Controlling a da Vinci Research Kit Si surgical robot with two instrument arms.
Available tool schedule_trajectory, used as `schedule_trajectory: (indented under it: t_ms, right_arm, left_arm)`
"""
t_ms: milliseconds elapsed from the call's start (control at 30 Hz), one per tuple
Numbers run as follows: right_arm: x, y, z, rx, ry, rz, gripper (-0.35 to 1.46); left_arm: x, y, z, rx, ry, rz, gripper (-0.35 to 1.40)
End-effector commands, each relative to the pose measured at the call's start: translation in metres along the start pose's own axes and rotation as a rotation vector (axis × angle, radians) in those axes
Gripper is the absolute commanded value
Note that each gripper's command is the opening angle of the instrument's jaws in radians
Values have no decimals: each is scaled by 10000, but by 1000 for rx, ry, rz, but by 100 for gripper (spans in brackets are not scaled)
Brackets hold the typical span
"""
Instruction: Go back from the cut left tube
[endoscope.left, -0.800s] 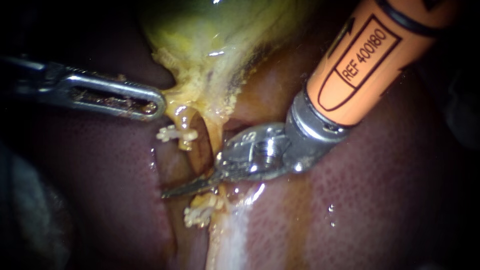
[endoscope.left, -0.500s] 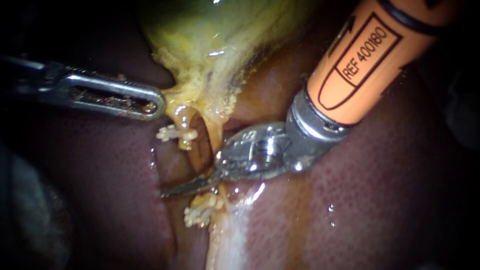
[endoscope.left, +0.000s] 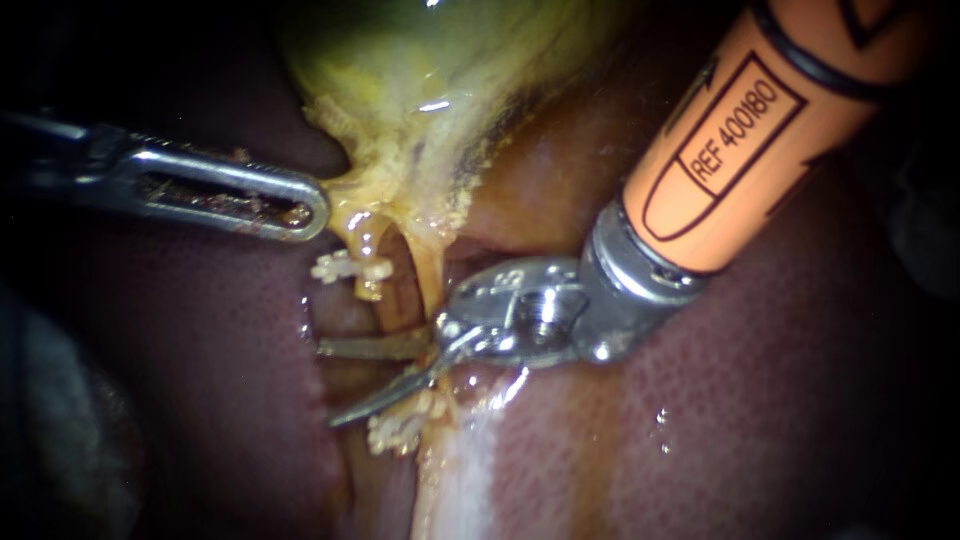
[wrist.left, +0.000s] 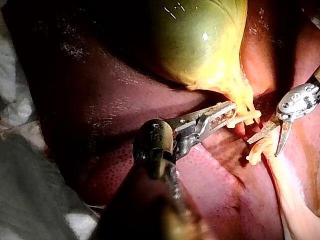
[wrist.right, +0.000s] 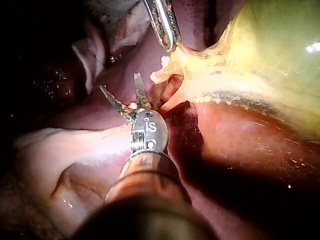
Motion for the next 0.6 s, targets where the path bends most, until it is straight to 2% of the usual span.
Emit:
schedule_trajectory:
  t_ms: [33,100,167,467,600]
  right_arm:
    - [1,-2,-3,-33,-1,3,138]
    - [-1,-6,-11,-95,-7,-35,143]
    - [-2,-10,-21,-130,-22,-53,143]
    - [-9,-17,-99,-311,-155,-186,143]
    - [-19,-16,-133,-371,-199,-197,143]
  left_arm:
    - [0,-1,0,0,0,0,-35]
    - [0,-2,-1,-1,-1,0,-35]
    - [0,-4,-2,-2,-1,1,-35]
    - [2,-13,-6,3,2,2,-35]
    - [1,-13,-6,3,2,2,-35]
